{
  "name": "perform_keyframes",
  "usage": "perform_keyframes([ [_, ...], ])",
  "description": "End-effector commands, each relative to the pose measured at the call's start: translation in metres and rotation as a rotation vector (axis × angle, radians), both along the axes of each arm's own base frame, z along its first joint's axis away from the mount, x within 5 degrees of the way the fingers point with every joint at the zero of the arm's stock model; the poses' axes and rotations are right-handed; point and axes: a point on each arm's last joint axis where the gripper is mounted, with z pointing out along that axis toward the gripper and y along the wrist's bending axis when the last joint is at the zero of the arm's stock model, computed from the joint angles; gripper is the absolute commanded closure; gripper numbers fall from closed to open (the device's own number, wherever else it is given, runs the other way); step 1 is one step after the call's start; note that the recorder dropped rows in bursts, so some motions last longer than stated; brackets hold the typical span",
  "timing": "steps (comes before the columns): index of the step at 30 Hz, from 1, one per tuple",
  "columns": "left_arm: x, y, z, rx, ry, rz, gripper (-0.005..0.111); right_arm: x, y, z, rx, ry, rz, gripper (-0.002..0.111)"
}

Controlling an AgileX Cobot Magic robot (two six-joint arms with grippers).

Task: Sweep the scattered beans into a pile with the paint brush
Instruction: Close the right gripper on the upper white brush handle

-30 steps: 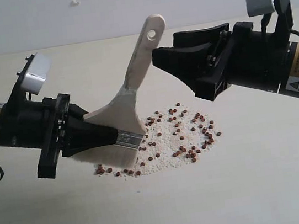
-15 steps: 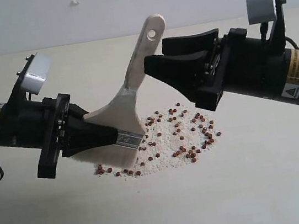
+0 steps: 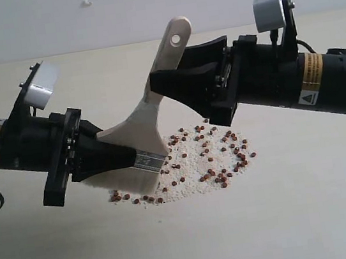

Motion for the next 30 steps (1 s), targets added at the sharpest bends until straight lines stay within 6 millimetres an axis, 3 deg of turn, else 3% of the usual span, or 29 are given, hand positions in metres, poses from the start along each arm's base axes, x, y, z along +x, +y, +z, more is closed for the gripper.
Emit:
perform_keyframes([
  [1,0.0,-0.002,0.005,-0.025,-0.01,-0.004,0.107,0.007,0.002,0.0,0.002,-0.016,0.02,0.047],
  [30,0.0,-0.002,0.005,-0.032,-0.026,-0.004,0.107,0.017,0.005,0.004,0.053,0.052,0.006,0.049],
])
